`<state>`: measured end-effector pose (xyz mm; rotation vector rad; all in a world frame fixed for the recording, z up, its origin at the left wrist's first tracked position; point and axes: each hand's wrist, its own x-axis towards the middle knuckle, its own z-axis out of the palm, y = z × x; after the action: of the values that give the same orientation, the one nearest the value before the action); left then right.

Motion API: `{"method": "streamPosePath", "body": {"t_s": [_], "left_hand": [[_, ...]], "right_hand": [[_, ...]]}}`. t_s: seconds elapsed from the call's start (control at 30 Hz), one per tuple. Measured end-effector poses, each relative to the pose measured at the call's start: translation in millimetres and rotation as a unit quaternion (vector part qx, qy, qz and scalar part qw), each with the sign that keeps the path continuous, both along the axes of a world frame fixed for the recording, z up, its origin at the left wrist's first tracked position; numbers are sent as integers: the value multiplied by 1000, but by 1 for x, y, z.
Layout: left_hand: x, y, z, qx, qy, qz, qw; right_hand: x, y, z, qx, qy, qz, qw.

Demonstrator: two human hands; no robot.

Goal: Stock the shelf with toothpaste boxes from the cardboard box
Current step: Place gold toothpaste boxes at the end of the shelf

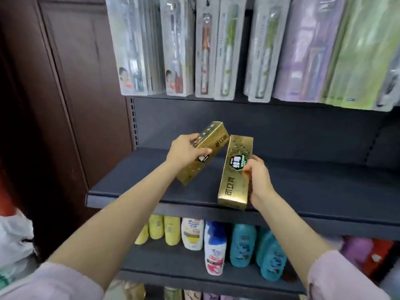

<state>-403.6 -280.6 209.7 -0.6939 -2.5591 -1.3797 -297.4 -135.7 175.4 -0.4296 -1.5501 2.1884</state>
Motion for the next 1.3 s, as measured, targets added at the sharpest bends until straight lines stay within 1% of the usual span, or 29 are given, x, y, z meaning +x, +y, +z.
{"method": "streamPosePath", "body": {"t_s": [0.03, 0.1, 0.13, 0.2, 0.27, 0.37, 0.43, 0.5, 0.57, 0.67, 0.77, 0.87, 0.97, 1.0, 1.03, 1.07, 1.1, 1.13, 1.17, 1.2, 1.23, 1.3], "left_hand": [[-14, -9, 1, -23, 9, 1, 1000], [-37, -22, -1, -29, 15, 20, 999], [-50, -31, -3, -10, 5, 38, 999], [-73, -43, -7, 82, -64, 62, 993], [-89, -49, -13, 171, -151, 65, 972], [-100, -49, -19, 277, -238, 58, 929], [-106, -51, -21, 357, -277, 48, 891], [-107, -53, -22, 417, -297, 44, 858], [-111, -53, -25, 446, -309, 37, 839], [-121, -54, -28, 489, -298, 27, 820], [-135, -61, -31, 516, -287, 19, 807], [-146, -68, -28, 513, -286, 2, 809], [-164, -82, -21, 560, -284, 12, 779], [-171, -91, -18, 563, -271, 26, 780], [-179, -100, -17, 544, -254, 47, 798], [-187, -109, -16, 491, -230, 71, 837], [-196, -119, -16, 411, -204, 87, 884], [-200, -127, -13, 307, -181, 87, 931], [-204, -134, -12, 198, -166, 70, 964], [-206, -140, -8, 97, -156, 41, 982], [-209, -144, -3, 16, -150, 14, 988], [-214, -147, 5, -85, -132, -33, 987]], "right_hand": [[-12, -8, 1, -1, -8, -1, 1000], [-28, -19, 2, 5, -30, 8, 1000], [-39, -24, 1, 8, -43, 10, 999], [-58, -33, 0, 25, -62, 15, 998], [-72, -39, 2, 38, -74, 26, 996], [-89, -46, 7, 16, -62, 57, 996], [-99, -50, 12, -12, -47, 90, 995], [-108, -51, 13, -37, -45, 112, 992], [-119, -55, 12, -59, -41, 146, 987], [-136, -64, 10, -73, -26, 175, 981], [-153, -73, 11, -72, -27, 156, 985], [-167, -77, 15, -71, -36, 135, 988], [-176, -77, 17, -62, -41, 119, 990], [-178, -76, 16, -53, -48, 116, 991], [-181, -76, 14, -41, -55, 114, 991], [-184, -76, 13, -27, -60, 115, 991], [-186, -77, 12, -13, -63, 113, 991], [-189, -79, 12, 3, -62, 109, 992], [-192, -81, 11, 22, -58, 102, 993], [-195, -84, 11, 38, -56, 92, 993], [-198, -87, 10, 44, -55, 84, 994], [-203, -92, 10, 33, -52, 73, 995]]}}
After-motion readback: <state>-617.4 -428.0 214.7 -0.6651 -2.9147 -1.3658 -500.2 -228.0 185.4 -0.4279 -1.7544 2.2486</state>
